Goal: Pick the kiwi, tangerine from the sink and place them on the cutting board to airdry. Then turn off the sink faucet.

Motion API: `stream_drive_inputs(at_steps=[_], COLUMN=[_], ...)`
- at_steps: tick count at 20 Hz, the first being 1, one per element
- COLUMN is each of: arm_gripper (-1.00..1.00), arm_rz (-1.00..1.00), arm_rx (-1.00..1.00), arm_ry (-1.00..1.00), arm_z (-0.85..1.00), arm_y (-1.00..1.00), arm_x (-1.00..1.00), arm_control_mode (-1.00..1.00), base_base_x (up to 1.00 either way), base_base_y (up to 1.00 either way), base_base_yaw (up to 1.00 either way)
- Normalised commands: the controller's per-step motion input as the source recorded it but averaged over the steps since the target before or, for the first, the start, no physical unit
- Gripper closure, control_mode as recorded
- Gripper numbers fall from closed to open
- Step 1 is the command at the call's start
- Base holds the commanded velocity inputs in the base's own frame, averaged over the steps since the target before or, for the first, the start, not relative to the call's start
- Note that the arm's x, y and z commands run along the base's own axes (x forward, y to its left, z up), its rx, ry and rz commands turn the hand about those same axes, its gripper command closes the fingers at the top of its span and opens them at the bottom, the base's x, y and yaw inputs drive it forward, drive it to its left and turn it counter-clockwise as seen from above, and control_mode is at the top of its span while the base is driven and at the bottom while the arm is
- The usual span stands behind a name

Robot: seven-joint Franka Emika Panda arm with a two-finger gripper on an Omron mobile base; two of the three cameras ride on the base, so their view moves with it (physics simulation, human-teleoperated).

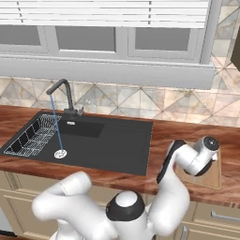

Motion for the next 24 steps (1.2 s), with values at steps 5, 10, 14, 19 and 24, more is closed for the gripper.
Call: stream_drive_inputs(at_steps=[5,10,14,19,24], arm_gripper=[-1.0,-1.0,-1.0,-1.0,-1.0], arm_rz=[0.04,0.04,0.02,0.02,0.0], arm_rx=[0.0,0.0,-0.03,-0.19,-0.08], arm_ry=[-0.13,-0.13,-0.08,0.0,-0.05], arm_z=[0.49,0.55,0.53,0.56,0.43], arm_y=[0.1,0.32,0.68,0.96,0.72], arm_x=[-0.5,-0.51,-0.56,-0.54,-0.78], arm_control_mode=[-1.0,-1.0,-1.0,-1.0,-1.0], base_base_x=[0.0,0.0,0.0,0.0,0.0], base_base_y=[0.0,0.0,0.0,0.0,0.0], base_base_yaw=[0.0,0.0,0.0,0.0,0.0])
